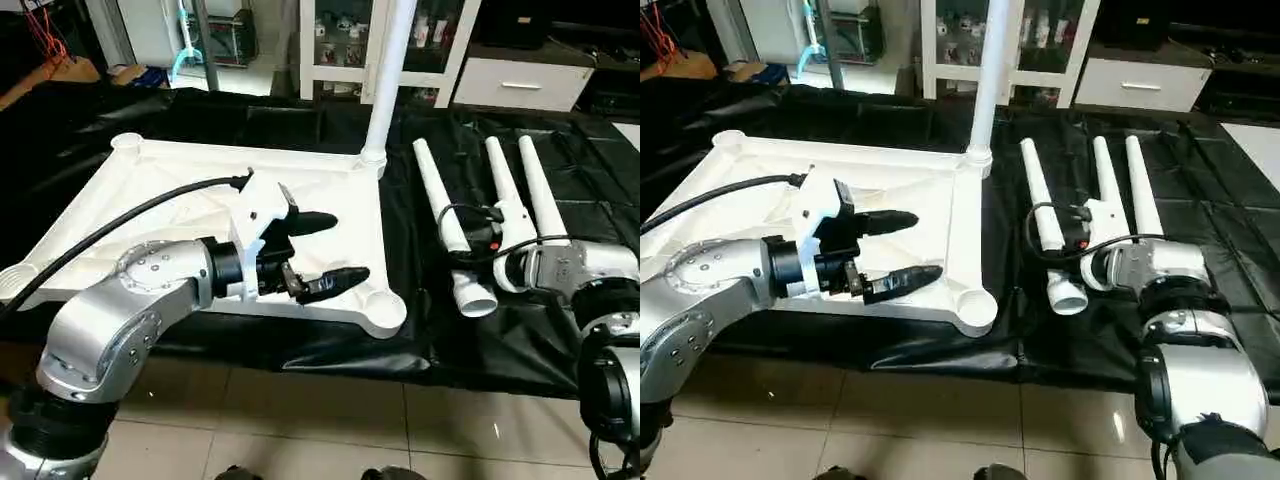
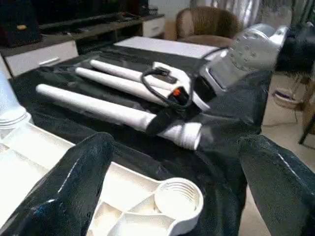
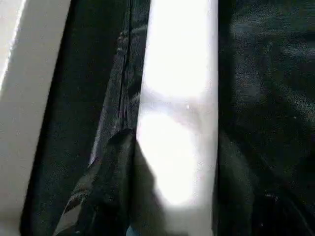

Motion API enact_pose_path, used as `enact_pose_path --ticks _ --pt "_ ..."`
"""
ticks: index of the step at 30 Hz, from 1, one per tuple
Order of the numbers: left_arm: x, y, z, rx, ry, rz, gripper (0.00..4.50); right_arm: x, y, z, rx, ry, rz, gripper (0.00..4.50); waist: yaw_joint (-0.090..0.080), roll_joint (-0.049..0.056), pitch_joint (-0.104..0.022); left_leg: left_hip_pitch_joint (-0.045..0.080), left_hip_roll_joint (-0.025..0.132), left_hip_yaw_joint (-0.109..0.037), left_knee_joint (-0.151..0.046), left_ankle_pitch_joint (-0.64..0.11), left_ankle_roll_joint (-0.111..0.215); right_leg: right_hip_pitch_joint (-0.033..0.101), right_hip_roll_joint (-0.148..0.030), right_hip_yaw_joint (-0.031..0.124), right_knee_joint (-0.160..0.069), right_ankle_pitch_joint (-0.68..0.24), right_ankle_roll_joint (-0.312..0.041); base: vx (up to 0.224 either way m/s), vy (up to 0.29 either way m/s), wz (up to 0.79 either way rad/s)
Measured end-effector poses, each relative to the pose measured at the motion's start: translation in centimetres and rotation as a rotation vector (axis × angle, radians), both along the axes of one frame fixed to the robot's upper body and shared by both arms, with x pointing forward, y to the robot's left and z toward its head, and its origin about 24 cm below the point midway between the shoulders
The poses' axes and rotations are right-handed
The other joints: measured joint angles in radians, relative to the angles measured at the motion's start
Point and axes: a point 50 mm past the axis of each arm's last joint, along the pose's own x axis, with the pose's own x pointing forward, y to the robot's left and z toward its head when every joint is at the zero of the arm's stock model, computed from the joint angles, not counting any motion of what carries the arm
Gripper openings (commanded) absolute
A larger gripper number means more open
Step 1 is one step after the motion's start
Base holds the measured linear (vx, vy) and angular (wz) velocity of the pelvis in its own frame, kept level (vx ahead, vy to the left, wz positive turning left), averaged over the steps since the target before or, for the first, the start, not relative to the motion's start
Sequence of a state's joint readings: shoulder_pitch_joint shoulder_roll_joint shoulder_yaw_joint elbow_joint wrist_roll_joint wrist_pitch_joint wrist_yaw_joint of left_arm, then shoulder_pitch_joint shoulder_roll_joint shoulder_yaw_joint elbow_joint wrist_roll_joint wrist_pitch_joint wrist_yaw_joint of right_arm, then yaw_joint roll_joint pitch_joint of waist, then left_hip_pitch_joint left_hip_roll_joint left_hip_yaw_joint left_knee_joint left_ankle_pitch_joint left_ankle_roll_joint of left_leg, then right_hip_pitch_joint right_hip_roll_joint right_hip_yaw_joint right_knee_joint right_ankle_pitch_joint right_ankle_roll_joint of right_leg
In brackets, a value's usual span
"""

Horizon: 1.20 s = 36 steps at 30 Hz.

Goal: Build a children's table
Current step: Insert table leg to table base

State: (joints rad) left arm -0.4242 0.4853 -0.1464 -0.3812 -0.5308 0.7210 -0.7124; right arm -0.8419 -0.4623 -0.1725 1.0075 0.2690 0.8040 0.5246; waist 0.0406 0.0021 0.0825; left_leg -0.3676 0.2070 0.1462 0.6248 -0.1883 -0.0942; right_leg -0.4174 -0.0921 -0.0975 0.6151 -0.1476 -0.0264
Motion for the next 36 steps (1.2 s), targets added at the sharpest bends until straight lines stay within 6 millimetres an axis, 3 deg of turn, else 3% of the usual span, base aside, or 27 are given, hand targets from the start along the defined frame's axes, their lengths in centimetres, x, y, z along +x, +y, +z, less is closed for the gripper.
enact_pose_path --ticks 8,14,17,20,24,26,36 --pt "1.5 0.0 1.9 -0.174 -0.027 0.093 4.5 -2.4 -1.8 0.8 0.048 -0.182 -0.13 1.93 0.018 0.002 -0.001 0.0 0.0 0.006 0.0 0.0 0.0 -0.001 0.0 0.003 -0.001 0.002 0.003 0.0 0.0 0.0" --pt "2.4 0.0 3.5 -0.357 0.012 0.122 4.5 -4.6 -1.1 6.7 0.136 -0.56 -0.009 1.9 0.018 0.009 -0.003 0.001 0.0 0.008 -0.002 0.0 0.0 -0.001 0.0 0.003 -0.005 0.004 0.01 0.0 0.0 0.0" --pt "2.7 -0.5 4.4 -0.462 0.084 0.073 4.5 -6.8 1.5 10.3 0.248 -0.747 0.215 1.9 0.019 0.019 -0.009 0.0 0.0 0.008 -0.003 0.0 0.0 0.0 0.0 0.003 -0.005 0.004 0.011 0.0 0.0 0.0" --pt "2.7 -1.5 5.0 -0.546 0.158 -0.008 4.5 -8.5 3.6 12.3 0.352 -0.817 0.406 1.89 0.021 0.019 -0.012 0.001 0.0 0.008 -0.003 0.0 0.0 0.001 0.0 0.003 -0.005 0.002 0.014 0.0 0.0 0.0" --pt "3.3 -2.9 5.9 -0.673 0.297 -0.122 4.5 -10.3 7.5 12.4 0.547 -0.771 0.696 1.89 0.022 0.019 -0.013 -0.001 0.0 0.008 -0.003 0.0 0.001 0.0 0.0 0.001 -0.01 0.002 0.015 0.0 0.0 0.0" --pt "3.3 -3.3 6.5 -0.71 0.319 -0.164 4.5 -10.8 8.5 12.3 0.587 -0.742 0.778 1.89 0.022 0.019 -0.013 -0.001 0.0 0.006 -0.003 0.0 0.001 0.002 0.0 -0.001 -0.015 0.002 0.015 0.0 0.0 0.0" --pt "3.3 -1.6 8.6 -0.905 0.407 -0.285 4.5 -11.5 8.6 12.9 0.66 -0.701 0.878 1.89 0.035 0.014 -0.015 -0.004 0.0 0.006 -0.003 0.0 0.004 0.009 0.0 -0.001 -0.033 0.002 0.016 0.0 0.0 0.0"
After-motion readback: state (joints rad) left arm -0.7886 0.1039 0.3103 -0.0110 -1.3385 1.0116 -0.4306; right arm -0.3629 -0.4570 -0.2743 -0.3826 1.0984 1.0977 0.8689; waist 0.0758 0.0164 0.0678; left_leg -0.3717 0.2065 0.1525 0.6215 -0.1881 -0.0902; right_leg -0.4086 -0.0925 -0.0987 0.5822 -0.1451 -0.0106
